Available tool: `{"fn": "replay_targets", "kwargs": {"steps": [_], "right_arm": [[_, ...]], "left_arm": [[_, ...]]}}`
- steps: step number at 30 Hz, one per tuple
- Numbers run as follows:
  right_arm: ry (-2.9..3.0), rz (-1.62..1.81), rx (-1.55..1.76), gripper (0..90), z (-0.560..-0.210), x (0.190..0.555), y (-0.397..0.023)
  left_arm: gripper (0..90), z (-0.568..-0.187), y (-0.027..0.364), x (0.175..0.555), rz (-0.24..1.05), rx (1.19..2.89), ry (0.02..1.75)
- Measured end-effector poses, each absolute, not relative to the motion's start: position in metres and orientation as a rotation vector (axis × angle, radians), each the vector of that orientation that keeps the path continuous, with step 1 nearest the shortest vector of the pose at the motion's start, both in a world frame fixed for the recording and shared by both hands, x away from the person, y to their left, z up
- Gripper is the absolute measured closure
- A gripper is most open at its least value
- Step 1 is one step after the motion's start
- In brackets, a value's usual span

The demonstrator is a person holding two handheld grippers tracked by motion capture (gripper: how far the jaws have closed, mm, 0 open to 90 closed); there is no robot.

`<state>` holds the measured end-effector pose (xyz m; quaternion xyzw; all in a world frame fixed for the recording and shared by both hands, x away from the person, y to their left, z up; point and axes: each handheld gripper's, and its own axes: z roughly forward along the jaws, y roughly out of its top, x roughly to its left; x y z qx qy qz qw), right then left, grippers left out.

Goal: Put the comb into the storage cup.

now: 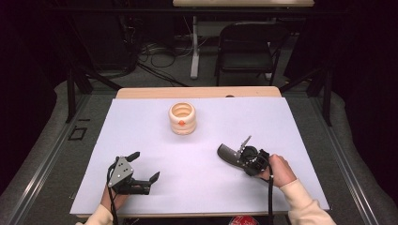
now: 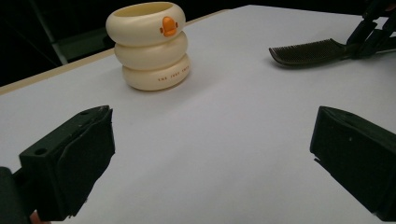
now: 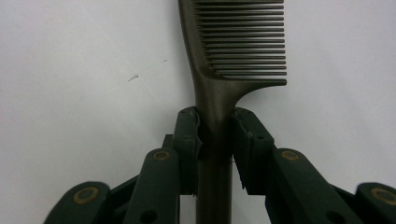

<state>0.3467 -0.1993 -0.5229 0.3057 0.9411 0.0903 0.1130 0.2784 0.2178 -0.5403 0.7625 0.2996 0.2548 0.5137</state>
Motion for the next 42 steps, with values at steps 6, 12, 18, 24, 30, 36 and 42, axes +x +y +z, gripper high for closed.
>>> {"fn": "replay_targets", "kwargs": {"steps": [6,12,18,24,30,36,42], "right_arm": [[2.737,0.314,0.918,72.1,-0.515,0.344,-0.204],[2.712,0.360,0.920,72.0,-0.507,0.341,-0.208],[2.701,0.409,0.921,72.1,-0.502,0.338,-0.210],[2.687,0.438,0.922,72.1,-0.499,0.336,-0.211],[2.667,0.465,0.932,72.1,-0.497,0.334,-0.211],[2.648,0.523,0.922,72.1,-0.491,0.331,-0.215],[2.621,0.564,0.947,72.1,-0.489,0.329,-0.215]], "left_arm": [[0.1,-0.540,0.218,0.278,0.614,1.836,0.718],[0.1,-0.540,0.218,0.278,0.614,1.837,0.718],[0.1,-0.540,0.217,0.278,0.612,1.835,0.720],[0.1,-0.540,0.218,0.278,0.611,1.832,0.722],[0.2,-0.540,0.218,0.278,0.613,1.833,0.722],[0.1,-0.540,0.218,0.278,0.615,1.833,0.719],[0.2,-0.539,0.218,0.276,0.618,1.831,0.707]]}}
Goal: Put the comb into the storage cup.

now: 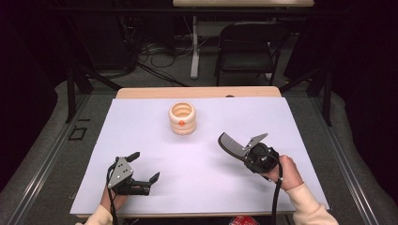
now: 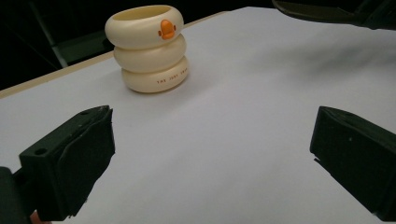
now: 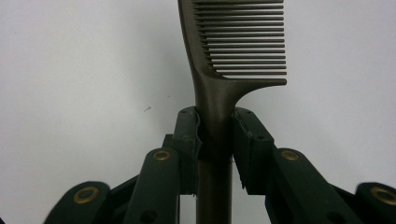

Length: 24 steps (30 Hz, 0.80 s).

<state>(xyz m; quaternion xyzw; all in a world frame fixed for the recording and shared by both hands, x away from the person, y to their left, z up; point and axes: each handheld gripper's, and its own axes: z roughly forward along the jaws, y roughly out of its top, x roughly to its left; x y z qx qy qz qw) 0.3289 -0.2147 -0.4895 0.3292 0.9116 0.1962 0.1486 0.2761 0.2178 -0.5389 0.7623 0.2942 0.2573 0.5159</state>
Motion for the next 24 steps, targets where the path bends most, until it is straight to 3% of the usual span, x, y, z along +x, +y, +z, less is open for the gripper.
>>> {"fn": "replay_targets", "kwargs": {"steps": [24], "right_arm": [[2.567,0.775,0.927,72.2,-0.4856,0.3249,-0.2133]], "left_arm": [[0.1,-0.5402,0.2168,0.2781,0.615,1.836,0.723]]}}
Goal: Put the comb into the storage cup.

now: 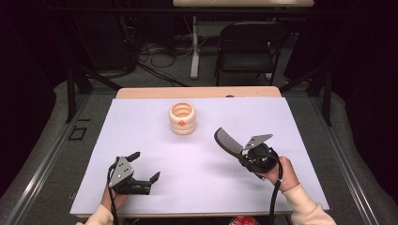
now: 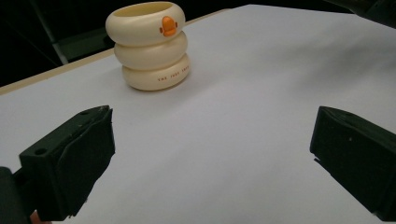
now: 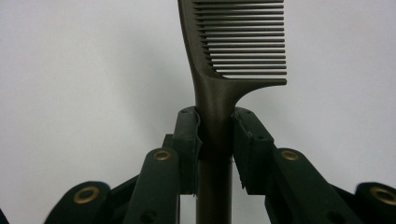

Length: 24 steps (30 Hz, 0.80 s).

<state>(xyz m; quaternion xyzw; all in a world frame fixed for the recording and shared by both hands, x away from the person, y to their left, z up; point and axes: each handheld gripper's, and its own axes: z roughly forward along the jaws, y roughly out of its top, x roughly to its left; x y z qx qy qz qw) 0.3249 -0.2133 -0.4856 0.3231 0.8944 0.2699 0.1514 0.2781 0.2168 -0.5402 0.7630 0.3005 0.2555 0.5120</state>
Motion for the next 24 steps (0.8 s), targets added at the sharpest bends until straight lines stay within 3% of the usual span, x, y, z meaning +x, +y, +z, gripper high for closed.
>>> {"fn": "replay_targets", "kwargs": {"steps": [24], "right_arm": [[2.517,0.912,0.933,72.3,-0.4838,0.3237,-0.2135]], "left_arm": [[0.2,-0.5396,0.2167,0.2776,0.618,1.826,0.719]]}}
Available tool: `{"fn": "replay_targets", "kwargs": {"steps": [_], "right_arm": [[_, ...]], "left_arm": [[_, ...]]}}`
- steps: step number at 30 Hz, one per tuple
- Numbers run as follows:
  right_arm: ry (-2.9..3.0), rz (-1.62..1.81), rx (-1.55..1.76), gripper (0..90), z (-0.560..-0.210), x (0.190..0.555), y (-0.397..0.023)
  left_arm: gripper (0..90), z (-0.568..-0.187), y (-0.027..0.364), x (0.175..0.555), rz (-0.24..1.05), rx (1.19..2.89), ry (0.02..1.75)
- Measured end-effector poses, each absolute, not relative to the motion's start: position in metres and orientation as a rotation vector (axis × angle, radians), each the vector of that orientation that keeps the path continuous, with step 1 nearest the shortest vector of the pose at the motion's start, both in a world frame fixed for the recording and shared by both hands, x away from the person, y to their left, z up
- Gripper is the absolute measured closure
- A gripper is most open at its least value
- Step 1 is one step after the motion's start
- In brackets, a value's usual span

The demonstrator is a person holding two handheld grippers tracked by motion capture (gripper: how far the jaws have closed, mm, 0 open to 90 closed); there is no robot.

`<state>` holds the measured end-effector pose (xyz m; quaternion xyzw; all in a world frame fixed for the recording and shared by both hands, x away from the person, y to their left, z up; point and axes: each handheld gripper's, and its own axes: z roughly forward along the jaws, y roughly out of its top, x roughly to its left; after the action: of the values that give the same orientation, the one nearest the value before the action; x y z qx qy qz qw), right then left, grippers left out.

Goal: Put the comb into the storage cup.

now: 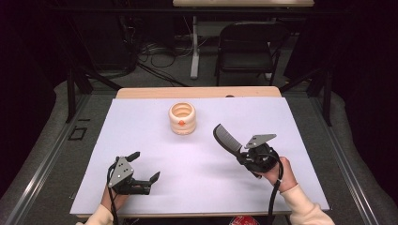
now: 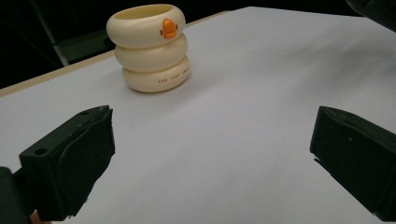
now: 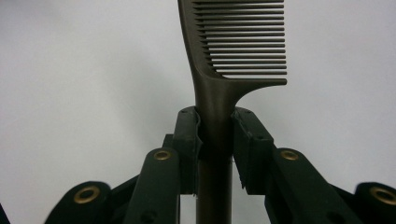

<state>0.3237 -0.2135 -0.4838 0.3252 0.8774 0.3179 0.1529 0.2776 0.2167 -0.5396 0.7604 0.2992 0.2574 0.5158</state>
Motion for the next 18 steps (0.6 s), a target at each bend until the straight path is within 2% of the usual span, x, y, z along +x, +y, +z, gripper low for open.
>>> {"fn": "replay_targets", "kwargs": {"steps": [18], "right_arm": [[2.470,1.023,0.955,72.4,-0.4823,0.3235,-0.2124]], "left_arm": [[0.2,-0.5395,0.2176,0.2784,0.618,1.822,0.723]]}}
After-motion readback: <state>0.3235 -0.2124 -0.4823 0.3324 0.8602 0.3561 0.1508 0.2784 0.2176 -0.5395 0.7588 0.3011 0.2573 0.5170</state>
